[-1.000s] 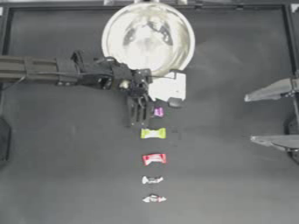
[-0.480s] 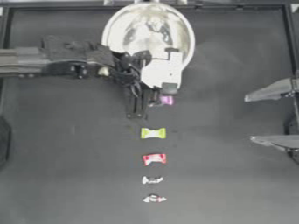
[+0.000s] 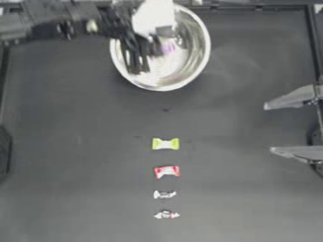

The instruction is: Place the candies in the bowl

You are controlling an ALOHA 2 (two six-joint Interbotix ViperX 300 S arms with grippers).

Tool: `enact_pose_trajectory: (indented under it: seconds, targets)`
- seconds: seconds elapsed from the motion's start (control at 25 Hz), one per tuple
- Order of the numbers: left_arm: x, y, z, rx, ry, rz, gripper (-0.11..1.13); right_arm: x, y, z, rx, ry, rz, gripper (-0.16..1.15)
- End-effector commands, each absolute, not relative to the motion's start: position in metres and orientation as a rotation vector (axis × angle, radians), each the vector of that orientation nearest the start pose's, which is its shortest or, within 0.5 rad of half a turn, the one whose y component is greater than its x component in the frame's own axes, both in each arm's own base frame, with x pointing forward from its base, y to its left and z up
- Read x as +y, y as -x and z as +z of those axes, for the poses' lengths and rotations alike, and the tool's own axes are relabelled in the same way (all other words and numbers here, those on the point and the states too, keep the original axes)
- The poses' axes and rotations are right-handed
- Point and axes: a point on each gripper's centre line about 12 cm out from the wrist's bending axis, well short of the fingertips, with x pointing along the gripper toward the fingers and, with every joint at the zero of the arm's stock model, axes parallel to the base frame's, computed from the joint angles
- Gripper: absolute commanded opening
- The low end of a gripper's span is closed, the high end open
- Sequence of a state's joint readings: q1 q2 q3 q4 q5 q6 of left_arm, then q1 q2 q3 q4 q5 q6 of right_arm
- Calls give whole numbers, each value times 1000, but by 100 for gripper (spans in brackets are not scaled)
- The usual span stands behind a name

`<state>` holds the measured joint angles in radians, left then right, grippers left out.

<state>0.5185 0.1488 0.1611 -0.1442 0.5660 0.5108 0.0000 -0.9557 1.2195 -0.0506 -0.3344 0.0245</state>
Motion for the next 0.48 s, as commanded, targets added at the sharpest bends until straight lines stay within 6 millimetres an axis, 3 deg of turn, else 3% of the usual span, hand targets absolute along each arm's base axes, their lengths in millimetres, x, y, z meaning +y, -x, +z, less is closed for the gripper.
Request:
enact_pose_trajectory:
  seconds: [0.04, 0.28, 0.4, 0.48]
  targets:
    - [242, -407, 243, 852, -154, 278, 30, 2, -200, 282, -73, 25, 17, 101]
    - [259, -405, 222, 876, -143, 301, 32, 2, -200, 282, -73, 22, 17, 101]
    - [262, -405, 218, 881, -134, 306, 49, 2, -200, 282, -72, 21, 17, 101]
    - [262, -406, 218, 875, -131, 311, 71, 2, -200, 282, -72, 21, 17, 101]
